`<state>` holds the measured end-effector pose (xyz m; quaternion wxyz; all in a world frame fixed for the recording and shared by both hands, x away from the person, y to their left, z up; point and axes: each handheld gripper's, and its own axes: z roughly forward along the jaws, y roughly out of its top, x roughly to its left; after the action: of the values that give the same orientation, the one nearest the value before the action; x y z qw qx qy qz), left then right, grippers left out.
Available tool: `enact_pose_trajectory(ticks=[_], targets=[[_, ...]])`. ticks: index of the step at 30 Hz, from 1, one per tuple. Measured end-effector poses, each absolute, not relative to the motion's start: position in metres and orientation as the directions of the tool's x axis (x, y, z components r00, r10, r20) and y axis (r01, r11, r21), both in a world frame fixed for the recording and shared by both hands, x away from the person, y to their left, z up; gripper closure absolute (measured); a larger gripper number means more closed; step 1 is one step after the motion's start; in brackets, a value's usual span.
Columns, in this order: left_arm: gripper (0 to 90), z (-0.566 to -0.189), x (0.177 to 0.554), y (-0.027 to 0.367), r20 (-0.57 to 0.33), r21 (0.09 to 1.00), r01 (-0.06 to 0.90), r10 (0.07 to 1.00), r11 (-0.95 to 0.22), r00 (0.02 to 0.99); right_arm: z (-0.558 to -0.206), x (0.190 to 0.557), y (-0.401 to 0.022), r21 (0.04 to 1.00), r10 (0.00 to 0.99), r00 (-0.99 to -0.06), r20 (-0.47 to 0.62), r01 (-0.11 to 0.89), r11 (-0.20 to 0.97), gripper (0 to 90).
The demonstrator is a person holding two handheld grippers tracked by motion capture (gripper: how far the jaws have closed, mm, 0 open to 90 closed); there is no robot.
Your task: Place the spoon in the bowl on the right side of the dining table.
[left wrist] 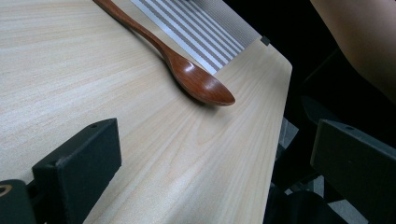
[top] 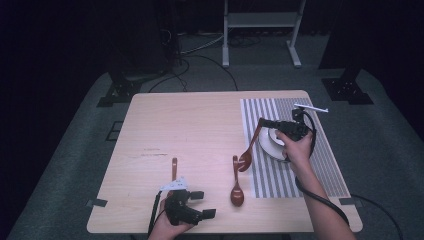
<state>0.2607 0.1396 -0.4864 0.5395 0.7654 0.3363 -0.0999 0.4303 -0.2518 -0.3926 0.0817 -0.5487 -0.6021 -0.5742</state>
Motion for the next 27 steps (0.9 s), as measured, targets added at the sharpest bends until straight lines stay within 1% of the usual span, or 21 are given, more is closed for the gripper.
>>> enact_pose_trajectory(ticks=[14, 27], targets=[[0.5, -0.487, 0.261, 0.14, -0.519, 0.757, 0.625, 0.407, -0.189, 0.752, -0.386, 0.433, -0.279, 0.599, 0.589, -0.33, 0.737, 0.723, -0.344, 83.6], [0.5, -0.487, 0.261, 0.139, -0.519, 0.757, 0.625, 0.407, -0.19, 0.752, -0.377, 0.436, -0.296, 0.604, 0.618, -0.295, 0.728, 0.702, -0.377, 83.6]])
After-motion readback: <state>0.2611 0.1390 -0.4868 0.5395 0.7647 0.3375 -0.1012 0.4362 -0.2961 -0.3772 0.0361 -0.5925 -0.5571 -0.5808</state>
